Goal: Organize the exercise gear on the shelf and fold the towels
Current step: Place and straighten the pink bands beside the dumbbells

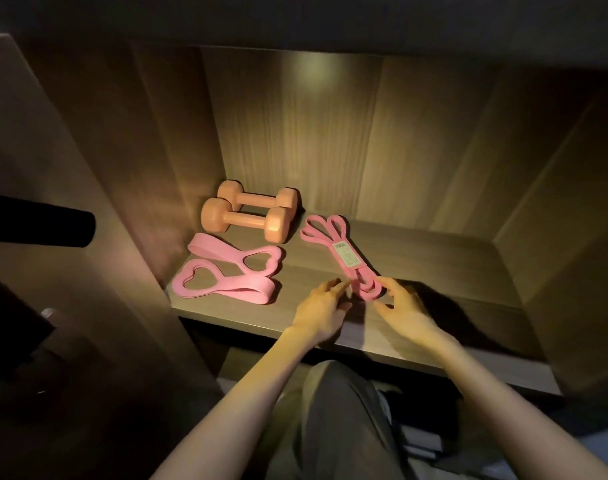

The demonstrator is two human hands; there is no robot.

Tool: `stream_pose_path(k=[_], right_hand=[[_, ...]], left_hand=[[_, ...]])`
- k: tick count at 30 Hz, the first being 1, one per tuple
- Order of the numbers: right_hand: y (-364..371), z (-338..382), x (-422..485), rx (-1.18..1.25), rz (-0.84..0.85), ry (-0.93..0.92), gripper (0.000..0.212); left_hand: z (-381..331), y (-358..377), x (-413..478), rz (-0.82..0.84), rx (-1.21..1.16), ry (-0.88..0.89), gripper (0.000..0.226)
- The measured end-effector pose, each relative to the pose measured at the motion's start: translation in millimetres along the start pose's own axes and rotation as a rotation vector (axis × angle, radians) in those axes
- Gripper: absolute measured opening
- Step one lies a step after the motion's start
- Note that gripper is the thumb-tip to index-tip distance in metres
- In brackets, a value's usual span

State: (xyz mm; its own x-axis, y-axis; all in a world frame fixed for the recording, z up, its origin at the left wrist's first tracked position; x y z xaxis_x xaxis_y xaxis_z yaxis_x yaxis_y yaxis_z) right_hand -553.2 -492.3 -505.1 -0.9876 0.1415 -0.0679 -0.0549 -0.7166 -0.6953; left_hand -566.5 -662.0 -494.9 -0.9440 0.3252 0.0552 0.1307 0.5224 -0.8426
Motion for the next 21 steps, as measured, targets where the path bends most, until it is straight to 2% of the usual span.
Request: stream_pose_path(k=[4, 10, 16, 21], right_hand=[[5.5, -12.3, -0.2, -0.025, -0.003, 0.036, 0.047], [20.6, -6.7, -3.8, -0.095, 0.033, 0.046, 0.048], [34.0, 12.0, -4.5, 0.085, 0.164, 0.006, 0.055], [47.6, 31.6, 0.6, 0.212, 0.236, -0.04, 0.067]], left_hand=[[-4.7, 5.6, 3.5, 0.012, 0.029, 0.02, 0.055], [8.4, -2.5, 3.2, -0.095, 0.178, 0.07, 0.046], [25.7, -15.8, 3.0, -0.174, 0.337, 0.074, 0.051], [40.3, -35.8, 0.7, -0.176, 0.614, 0.138, 0.048]])
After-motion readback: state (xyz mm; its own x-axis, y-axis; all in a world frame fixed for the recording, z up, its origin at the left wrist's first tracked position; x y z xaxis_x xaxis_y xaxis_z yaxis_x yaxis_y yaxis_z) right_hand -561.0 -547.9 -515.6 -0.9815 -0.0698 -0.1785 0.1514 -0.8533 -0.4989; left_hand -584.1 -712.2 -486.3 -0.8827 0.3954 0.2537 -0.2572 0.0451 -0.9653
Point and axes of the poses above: each hand's wrist, its own x-axis towards the middle knuckle, its own y-axis out of the palm, z = x × y, the point moved 3 cm from there along x, towards the middle knuckle, and after that the axes turned 8 degrees about -z, right-handed, at the moved point
